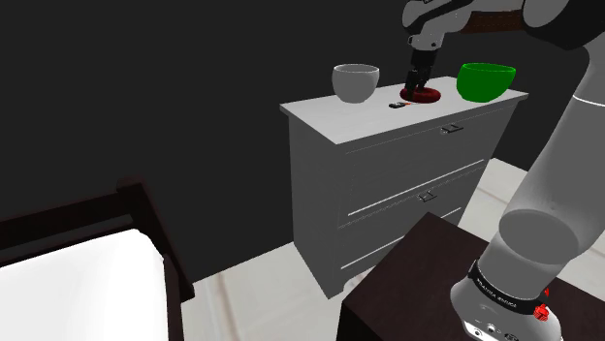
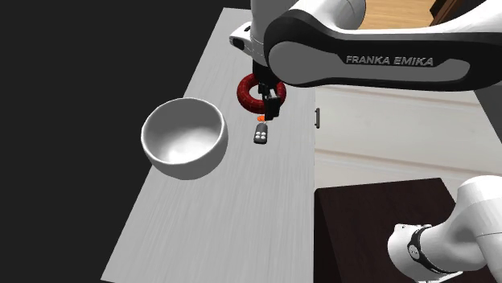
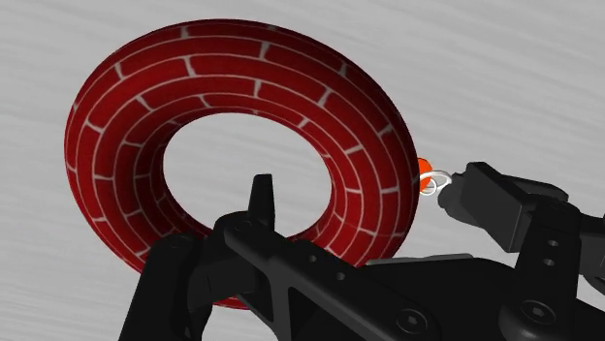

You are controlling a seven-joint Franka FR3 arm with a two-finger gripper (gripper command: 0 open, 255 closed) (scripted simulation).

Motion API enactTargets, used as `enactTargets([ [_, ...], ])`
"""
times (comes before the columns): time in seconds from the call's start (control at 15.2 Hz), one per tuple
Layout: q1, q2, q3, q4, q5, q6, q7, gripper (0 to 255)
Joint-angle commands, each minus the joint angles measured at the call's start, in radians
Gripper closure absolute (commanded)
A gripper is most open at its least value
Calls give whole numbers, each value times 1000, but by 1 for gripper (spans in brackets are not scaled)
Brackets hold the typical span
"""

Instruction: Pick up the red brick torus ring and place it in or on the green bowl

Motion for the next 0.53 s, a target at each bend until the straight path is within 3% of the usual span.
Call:
enactTargets([
  [0.0, 0, 0, 0, -6, 0, 7, -1, 0],
  [0.33, 0, 0, 0, -6, 0, 6, -1, 0],
  [0.4, 0, 0, 0, -6, 0, 6, -1, 255],
  [0.46, 0, 0, 0, -6, 0, 6, -1, 255],
])
